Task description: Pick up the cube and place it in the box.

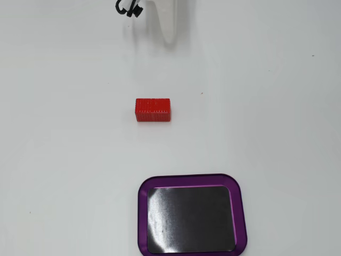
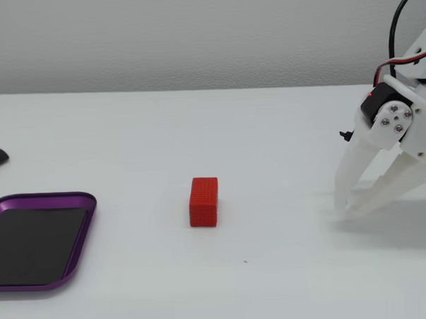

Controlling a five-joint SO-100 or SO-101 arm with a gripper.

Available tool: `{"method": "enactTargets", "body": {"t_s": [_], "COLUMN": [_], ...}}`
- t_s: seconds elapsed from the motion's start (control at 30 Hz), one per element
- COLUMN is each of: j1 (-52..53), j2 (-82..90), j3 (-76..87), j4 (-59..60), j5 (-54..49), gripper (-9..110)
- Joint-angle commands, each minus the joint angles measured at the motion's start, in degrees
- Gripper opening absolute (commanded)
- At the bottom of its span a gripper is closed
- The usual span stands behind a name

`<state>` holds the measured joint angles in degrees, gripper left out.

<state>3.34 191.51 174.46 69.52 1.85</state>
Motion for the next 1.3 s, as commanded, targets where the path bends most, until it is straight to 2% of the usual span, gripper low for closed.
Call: {"method": "enactTargets", "body": {"t_s": [0.0,0.5,0.7,0.83,1.0,1.13,1.27], "j1": [-0.2,-0.2,-0.2,-0.1,0.0,2.2,7.6], "j2": [6.4,6.4,6.3,6.0,4.7,-7.8,-30.3], "j3": [0.3,0.3,-2.8,-8.9,-12.5,-17.5,-29.9], "j4": [-0.6,-0.8,-10.0,-10.9,-9.9,-8.9,-9.6], "j5": [0.1,0.0,0.0,-0.1,-10.2,-13.0,-12.6], "gripper": [0,0,0,0,2,7,11]}}
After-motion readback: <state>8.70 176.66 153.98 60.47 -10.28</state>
